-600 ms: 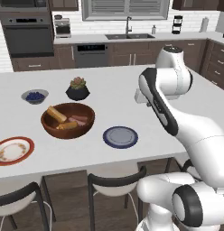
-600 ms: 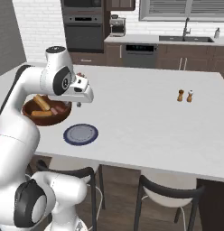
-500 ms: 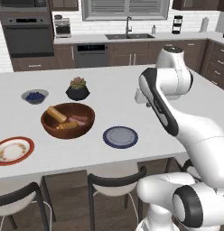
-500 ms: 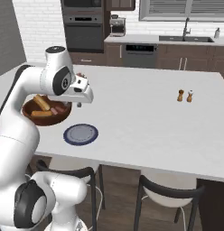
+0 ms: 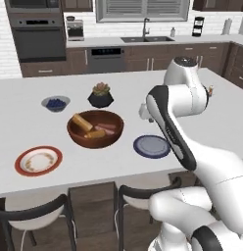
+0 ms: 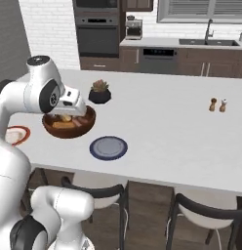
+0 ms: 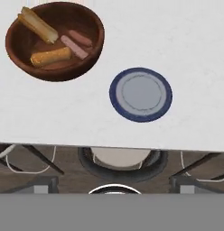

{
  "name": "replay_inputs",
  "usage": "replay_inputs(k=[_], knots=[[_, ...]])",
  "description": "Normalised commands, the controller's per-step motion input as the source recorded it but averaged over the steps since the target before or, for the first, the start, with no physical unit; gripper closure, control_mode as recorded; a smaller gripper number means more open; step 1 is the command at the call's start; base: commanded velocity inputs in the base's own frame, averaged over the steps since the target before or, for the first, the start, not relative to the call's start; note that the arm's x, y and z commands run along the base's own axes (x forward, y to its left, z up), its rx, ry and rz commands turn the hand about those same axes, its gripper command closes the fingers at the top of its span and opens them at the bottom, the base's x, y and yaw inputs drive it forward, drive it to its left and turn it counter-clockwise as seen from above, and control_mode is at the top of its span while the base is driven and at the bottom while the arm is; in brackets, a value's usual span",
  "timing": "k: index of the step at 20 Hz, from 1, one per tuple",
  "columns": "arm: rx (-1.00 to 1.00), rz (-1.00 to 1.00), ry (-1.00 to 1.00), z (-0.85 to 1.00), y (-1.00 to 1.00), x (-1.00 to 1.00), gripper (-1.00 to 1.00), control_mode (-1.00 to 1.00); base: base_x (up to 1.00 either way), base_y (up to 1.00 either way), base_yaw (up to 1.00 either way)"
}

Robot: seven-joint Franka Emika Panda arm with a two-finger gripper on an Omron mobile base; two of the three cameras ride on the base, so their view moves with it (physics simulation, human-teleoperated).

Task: Place one bun and one sausage from the bowl on each plate.

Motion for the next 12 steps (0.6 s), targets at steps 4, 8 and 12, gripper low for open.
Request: replay_inputs(k=[4, 8, 12], knots=[[0.00, 0.00, 0.00, 0.00, 0.00, 0.00, -1.00, 1.00, 0.34, 0.95, 0.00], [0.00, 0.00, 0.00, 0.00, 0.00, 0.00, -1.00, 1.00, 0.54, 0.91, 0.00], [0.00, 0.00, 0.00, 0.00, 0.00, 0.00, -1.00, 1.00, 0.69, 0.24, -0.02]])
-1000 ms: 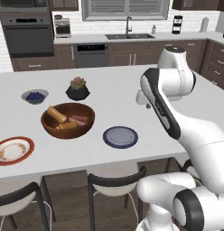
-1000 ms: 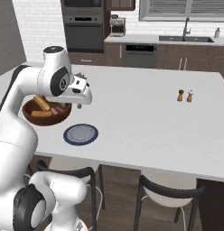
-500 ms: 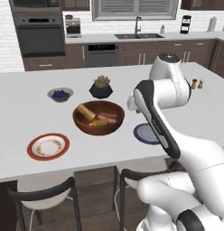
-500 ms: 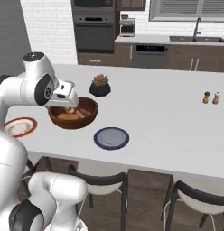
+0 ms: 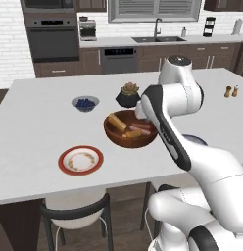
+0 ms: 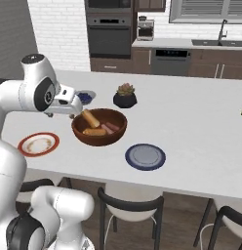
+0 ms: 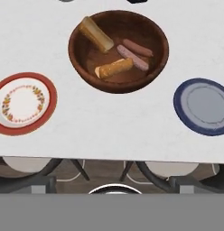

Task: Place one bun and one sausage from the bowl on each plate.

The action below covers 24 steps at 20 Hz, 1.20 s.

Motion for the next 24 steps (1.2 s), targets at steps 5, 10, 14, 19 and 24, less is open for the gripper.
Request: replay_inputs(k=[5, 10, 14, 19, 24], knots=[[0.01, 0.02, 0.00, -0.09, 0.00, 0.60, -1.00, -1.00, 0.30, 0.00, 0.00], [0.03, 0.29, 0.04, -0.37, 0.00, 1.00, -1.00, -1.00, 0.00, 0.00, 0.00], [0.00, 0.42, 0.15, -0.69, 0.05, 1.00, -1.00, -1.00, 0.00, 0.00, 0.00], [-0.09, 0.26, 0.12, -0.57, 0.27, 0.97, -1.00, -1.00, 0.00, 0.00, 0.00], [-0.05, 0.10, 0.11, -0.27, 0.12, 0.41, -1.00, -1.00, 0.00, 0.00, 0.00]])
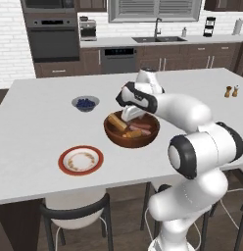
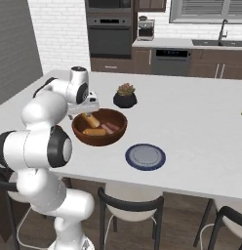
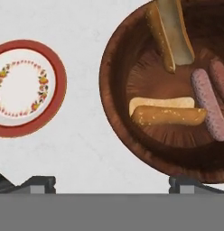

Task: Place one bun and one sausage from the bowl on each plate.

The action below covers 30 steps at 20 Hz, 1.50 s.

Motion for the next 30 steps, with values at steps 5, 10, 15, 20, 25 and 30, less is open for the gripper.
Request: replay_inputs(k=[5, 10, 15, 20, 25, 30], knots=[[0.00, 0.01, 0.01, -0.48, -0.05, 0.47, -1.00, -1.00, 0.00, 0.00, 0.00], [0.00, 0.00, -0.01, -0.37, 0.00, 0.55, -1.00, -1.00, 0.00, 0.00, 0.00], [-0.03, 0.02, 0.00, -0.32, 0.00, 0.44, -1.00, -1.00, 0.00, 0.00, 0.00], [-0.03, 0.04, 0.00, -0.33, 0.03, 0.39, -1.00, -1.00, 0.00, 0.00, 0.00], [-0.02, 0.03, -0.01, -0.29, 0.02, 0.34, -1.00, -1.00, 0.00, 0.00, 0.00], [0.00, 0.00, -0.03, -0.28, 0.03, 0.36, -1.00, -1.00, 0.00, 0.00, 0.00]])
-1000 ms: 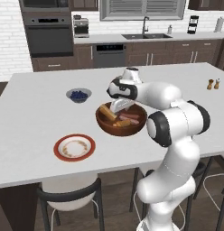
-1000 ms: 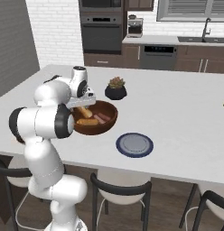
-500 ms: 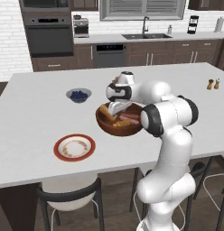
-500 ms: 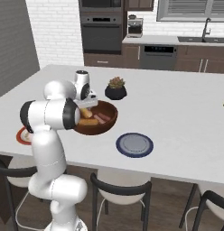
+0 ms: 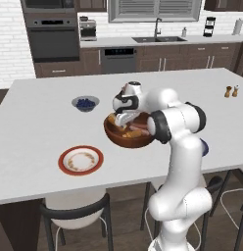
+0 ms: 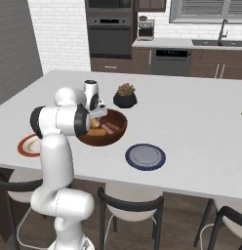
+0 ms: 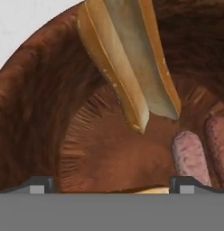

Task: Place one bun and one sausage from the bowl on each plate.

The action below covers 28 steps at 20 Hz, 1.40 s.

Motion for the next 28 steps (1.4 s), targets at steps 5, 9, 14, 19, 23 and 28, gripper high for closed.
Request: replay_inputs(k=[5, 9, 14, 19, 23, 28], knots=[[0.00, 0.00, 0.00, -0.18, 0.06, 0.51, -1.00, -1.00, 0.00, 0.00, 0.00], [0.00, 0.00, 0.00, -0.23, 0.08, 0.35, -1.00, -1.00, 0.00, 0.00, 0.00], [0.00, 0.00, 0.00, -0.21, 0.01, 0.32, -1.00, -1.00, 0.00, 0.00, 0.00], [0.00, 0.00, 0.01, -0.28, 0.01, 0.27, -1.00, -1.00, 0.00, 0.00, 0.00], [0.00, 0.00, 0.00, -0.19, 0.02, 0.12, 1.00, -1.00, 0.00, 0.00, 0.00], [0.00, 0.00, 0.00, 0.00, 0.00, 0.00, 1.00, -1.00, 0.00, 0.00, 0.00]])
